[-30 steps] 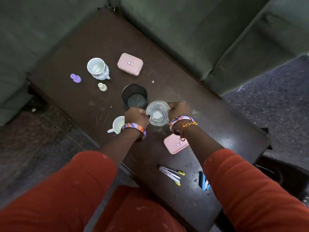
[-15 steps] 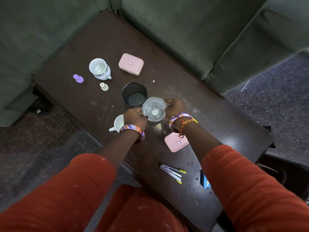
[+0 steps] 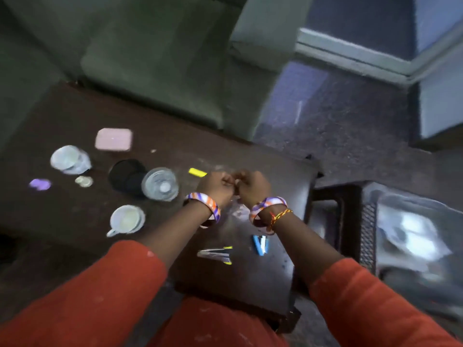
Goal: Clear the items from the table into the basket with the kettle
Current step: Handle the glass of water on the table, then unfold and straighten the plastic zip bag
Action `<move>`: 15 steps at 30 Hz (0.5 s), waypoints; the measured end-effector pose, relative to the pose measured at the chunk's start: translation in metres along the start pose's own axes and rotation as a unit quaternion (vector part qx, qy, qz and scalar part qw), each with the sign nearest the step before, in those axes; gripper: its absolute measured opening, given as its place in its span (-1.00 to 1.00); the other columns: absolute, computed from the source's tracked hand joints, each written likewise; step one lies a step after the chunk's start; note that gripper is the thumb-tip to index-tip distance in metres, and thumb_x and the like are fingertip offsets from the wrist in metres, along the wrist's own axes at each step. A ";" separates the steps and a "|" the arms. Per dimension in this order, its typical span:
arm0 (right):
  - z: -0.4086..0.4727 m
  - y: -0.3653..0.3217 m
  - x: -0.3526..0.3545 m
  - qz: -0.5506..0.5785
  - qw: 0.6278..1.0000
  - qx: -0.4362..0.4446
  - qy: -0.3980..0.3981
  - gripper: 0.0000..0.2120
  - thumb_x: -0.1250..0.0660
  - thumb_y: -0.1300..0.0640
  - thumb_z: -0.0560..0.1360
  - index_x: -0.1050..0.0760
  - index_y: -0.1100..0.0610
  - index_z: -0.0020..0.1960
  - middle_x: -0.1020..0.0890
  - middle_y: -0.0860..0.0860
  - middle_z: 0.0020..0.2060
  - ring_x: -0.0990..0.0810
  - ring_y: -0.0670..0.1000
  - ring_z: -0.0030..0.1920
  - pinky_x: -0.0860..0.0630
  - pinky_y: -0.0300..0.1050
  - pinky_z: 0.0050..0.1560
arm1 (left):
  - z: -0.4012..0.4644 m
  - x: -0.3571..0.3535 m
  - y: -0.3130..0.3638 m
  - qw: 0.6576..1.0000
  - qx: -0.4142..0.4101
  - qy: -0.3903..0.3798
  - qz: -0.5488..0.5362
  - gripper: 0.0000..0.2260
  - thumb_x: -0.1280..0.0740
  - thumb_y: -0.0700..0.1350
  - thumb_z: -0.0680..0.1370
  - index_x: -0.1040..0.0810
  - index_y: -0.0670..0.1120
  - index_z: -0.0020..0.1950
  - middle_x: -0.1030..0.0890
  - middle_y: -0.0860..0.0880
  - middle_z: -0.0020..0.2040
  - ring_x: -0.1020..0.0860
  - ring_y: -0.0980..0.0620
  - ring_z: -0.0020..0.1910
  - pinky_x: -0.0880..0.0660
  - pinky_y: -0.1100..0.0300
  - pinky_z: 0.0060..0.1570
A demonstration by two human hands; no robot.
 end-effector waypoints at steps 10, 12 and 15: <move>-0.115 0.112 0.231 0.031 0.969 -0.085 0.232 -0.72 -0.15 0.32 0.47 -0.61 0.25 0.02 -0.66 0.33 -0.02 -0.61 0.27 0.08 -0.54 0.15 0.12 | -0.063 -0.190 0.191 0.950 -0.205 -0.229 0.056 -0.77 -0.31 -0.19 0.51 -0.51 -0.09 -0.36 -0.49 -0.10 -0.39 -0.41 0.01 -0.41 -0.36 0.23 -0.30; -0.133 0.141 0.274 0.036 0.969 -0.097 0.226 -0.72 -0.12 0.33 0.48 -0.60 0.22 -0.03 -0.66 0.30 -0.10 -0.64 0.26 -0.02 -0.58 0.20 0.05 | -0.079 -0.231 0.218 0.945 -0.190 -0.267 0.016 -0.75 -0.29 -0.22 0.51 -0.47 -0.08 -0.37 -0.49 -0.12 -0.36 -0.43 -0.04 -0.36 -0.38 0.20 -0.30; -0.140 0.185 0.321 0.076 0.973 -0.122 0.182 -0.73 -0.09 0.37 0.52 -0.53 0.26 0.06 -0.56 0.21 -0.13 -0.59 0.12 -0.24 -0.61 -0.01 -0.21 | -0.074 -0.283 0.225 0.955 -0.125 -0.270 0.005 -0.77 -0.29 -0.28 0.50 -0.49 -0.16 -0.36 -0.52 -0.14 -0.45 -0.42 -0.03 -0.42 -0.40 0.15 -0.31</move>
Point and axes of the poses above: each hand's wrist, its own z-axis towards the middle knuckle, its own x-axis out of the back of the hand, y = z × x, the point moved 2 cm from there along z, towards the middle knuckle
